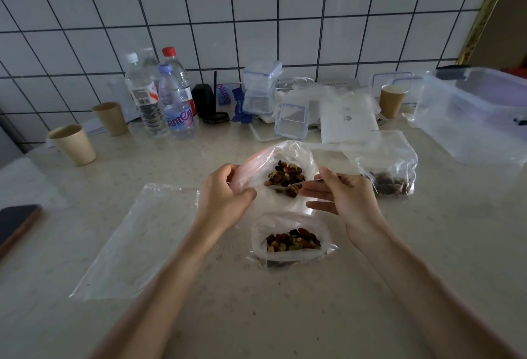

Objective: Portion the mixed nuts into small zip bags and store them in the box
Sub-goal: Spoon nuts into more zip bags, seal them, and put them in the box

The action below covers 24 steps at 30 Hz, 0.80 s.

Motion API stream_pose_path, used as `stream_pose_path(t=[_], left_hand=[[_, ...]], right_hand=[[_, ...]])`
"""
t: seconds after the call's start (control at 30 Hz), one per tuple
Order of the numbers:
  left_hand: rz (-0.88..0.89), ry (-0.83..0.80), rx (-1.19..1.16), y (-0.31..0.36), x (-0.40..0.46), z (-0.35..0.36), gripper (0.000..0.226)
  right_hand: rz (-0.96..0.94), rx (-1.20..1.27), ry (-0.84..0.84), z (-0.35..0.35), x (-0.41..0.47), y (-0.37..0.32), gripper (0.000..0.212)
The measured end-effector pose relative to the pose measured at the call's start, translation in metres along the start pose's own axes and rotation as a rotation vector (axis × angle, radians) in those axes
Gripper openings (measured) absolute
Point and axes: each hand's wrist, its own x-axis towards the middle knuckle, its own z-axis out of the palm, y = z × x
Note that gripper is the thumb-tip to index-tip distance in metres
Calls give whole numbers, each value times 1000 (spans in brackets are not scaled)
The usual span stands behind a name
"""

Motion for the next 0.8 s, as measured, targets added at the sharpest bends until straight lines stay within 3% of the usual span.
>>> stream_pose_path(t=[0.3,0.5,0.67,0.8], left_hand=[[12,-2,12,-5,2,7,41],[-2,-18,76,-6,5,9,49],[3,-39,152,-5,5,10,50],[8,-115,197,-5,3,8,65]], right_hand=[[6,-94,-74,-10,1,-8,35],[-39,-112,18,-18,7,-10,30],[-119,-190,-1,-11,6,-3,26],[-163,-209,-2,-4,5,1,26]])
